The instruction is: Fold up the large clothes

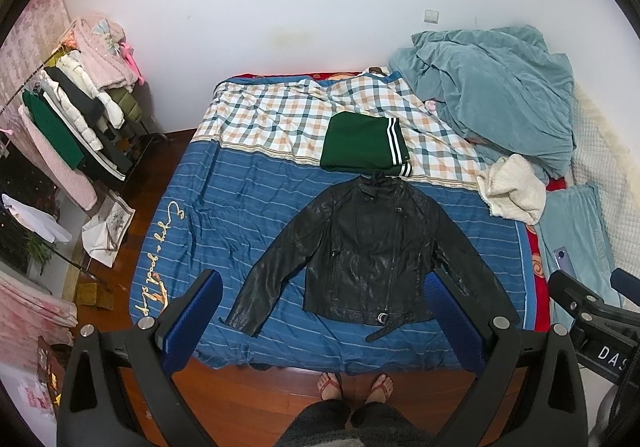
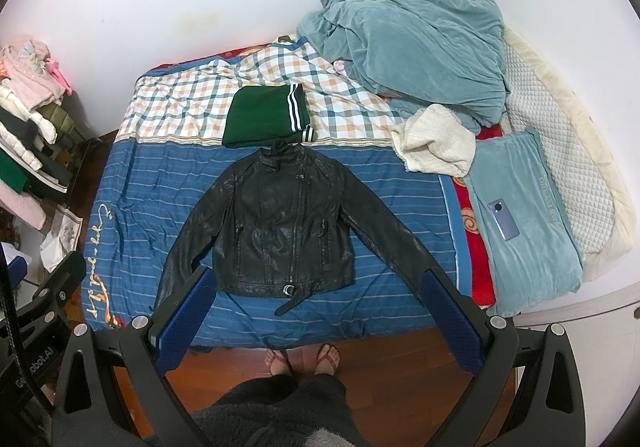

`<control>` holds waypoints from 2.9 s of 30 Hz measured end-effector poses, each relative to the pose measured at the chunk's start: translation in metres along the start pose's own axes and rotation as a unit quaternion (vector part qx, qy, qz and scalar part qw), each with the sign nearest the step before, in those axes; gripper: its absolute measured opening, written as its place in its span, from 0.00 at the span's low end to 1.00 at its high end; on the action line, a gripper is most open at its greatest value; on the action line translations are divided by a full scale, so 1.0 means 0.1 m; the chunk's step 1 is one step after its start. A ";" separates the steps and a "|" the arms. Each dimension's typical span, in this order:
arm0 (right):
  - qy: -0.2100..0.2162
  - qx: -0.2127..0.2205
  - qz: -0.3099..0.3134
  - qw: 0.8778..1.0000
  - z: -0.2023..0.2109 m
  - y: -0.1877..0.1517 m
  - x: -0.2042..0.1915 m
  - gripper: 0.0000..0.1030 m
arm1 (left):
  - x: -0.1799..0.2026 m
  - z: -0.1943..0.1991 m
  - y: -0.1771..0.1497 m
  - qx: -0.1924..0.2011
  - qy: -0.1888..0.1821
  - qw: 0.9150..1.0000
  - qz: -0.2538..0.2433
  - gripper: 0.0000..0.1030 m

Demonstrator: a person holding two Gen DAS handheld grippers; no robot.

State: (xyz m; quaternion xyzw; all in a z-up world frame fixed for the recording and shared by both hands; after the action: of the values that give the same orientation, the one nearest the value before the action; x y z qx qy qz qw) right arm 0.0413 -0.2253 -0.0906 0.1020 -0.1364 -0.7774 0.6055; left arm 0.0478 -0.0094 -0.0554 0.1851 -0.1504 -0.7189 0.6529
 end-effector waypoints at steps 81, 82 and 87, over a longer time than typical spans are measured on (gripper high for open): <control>0.124 -0.148 -0.459 0.867 -5.24 -1.43 2.60 0.94 | 1.17 -4.26 -0.49 -0.151 0.093 0.981 -0.079 1.00; 0.141 -0.149 -0.485 0.850 -5.44 -1.53 2.66 0.92 | 1.23 -4.38 -0.53 -0.156 0.097 0.979 -0.085 1.00; 0.213 -0.127 -0.601 0.760 -6.18 -1.97 2.90 0.88 | 1.48 -4.85 -0.61 -0.178 0.101 0.974 -0.093 1.00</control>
State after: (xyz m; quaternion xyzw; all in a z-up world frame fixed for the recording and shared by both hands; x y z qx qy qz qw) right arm -0.0097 -0.5158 -0.7372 0.2483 0.1853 -0.9501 0.0351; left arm 0.2069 -0.1378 -0.5232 0.1503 0.0645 -0.7692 0.6177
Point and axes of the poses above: each gripper's, at about its wrist camera, not at the fingertips, and z roughly against the way its jaws point, x to its right, y to its top, the point moved 7 cm from there along -z, roughly the way its jaws point, and after that the axes turned 6 degrees about -x, right-handed, at the moved point
